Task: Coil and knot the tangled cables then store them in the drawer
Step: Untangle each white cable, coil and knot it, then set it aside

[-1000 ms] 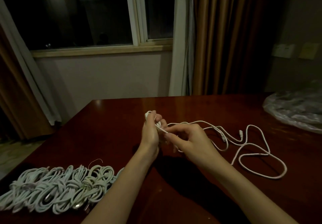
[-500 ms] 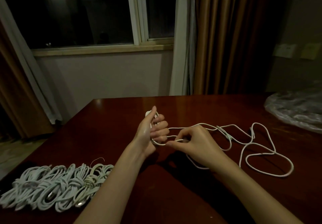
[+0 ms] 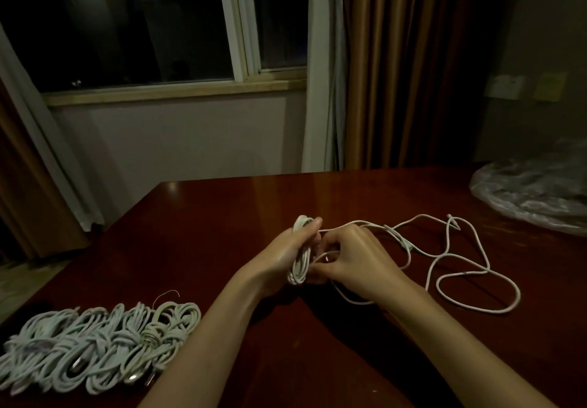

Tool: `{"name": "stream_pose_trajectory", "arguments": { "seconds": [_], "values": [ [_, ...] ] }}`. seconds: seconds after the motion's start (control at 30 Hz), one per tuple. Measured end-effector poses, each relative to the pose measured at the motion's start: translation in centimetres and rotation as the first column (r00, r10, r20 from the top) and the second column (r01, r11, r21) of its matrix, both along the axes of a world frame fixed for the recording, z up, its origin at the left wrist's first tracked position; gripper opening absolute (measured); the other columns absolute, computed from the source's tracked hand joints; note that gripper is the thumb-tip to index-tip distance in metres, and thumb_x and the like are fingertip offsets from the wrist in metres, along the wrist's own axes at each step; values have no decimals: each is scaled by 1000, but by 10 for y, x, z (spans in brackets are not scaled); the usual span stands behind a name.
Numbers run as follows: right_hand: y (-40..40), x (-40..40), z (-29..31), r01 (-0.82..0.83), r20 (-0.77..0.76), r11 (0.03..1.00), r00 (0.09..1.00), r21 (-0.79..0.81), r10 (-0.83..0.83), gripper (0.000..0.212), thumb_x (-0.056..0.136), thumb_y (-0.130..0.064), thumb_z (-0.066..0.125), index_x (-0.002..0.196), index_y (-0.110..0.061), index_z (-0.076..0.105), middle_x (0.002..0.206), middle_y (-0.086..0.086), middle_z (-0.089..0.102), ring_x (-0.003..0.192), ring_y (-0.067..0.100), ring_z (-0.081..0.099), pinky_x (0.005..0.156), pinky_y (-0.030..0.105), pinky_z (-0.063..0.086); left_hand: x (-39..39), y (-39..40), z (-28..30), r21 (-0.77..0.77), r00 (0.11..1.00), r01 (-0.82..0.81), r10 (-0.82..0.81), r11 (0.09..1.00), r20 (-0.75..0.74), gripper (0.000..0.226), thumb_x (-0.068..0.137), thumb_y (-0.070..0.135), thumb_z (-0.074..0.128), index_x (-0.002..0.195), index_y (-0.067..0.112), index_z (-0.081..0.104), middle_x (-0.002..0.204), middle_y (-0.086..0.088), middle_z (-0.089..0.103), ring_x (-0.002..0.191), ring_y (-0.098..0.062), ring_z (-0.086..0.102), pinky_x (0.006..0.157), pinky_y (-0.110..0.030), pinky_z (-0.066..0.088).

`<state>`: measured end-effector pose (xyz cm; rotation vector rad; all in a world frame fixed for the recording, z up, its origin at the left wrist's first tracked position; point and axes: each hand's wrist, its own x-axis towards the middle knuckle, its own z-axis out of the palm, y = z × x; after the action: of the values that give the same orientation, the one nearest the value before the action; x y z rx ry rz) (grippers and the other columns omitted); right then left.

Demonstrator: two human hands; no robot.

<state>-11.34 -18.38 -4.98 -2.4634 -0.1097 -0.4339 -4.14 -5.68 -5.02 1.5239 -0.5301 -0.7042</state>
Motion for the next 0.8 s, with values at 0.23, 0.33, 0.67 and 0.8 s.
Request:
{"name": "stream_pose_trajectory", "arguments": {
  "seconds": [0.23,0.33,0.67,0.8],
  "values": [
    [-4,3,2,-55,-74,994,995,91,62,16,77,-28,74,70,-16,68,68,-1,69,63,6,64,60,26,51,-2,4,5,142,975,91,-117,986,189,48,99,47,42,77,6,55,51,-2,45,37,-9,35,37,-17,26],
    [-7,2,5,-99,-71,987,992,126,109,12,84,-24,67,74,-18,69,67,0,67,59,8,59,56,27,44,0,8,6,190,966,96,-138,977,220,50,99,50,39,73,9,51,44,3,44,36,-7,30,39,-17,27],
    [-23,3,7,-115,122,945,989,307,81,15,91,-31,63,79,-23,67,67,-9,62,62,0,55,59,16,42,10,22,11,-116,959,203,-222,972,-176,48,90,51,52,59,20,34,40,10,25,31,-1,23,36,-14,20],
    [-24,6,6,-82,144,908,989,411,25,26,95,-28,56,71,-31,65,59,-10,54,60,4,52,62,24,42,15,16,8,-286,981,-26,-30,958,-190,42,85,49,55,58,21,38,42,9,26,32,-2,24,35,-15,24]
  ]
}}
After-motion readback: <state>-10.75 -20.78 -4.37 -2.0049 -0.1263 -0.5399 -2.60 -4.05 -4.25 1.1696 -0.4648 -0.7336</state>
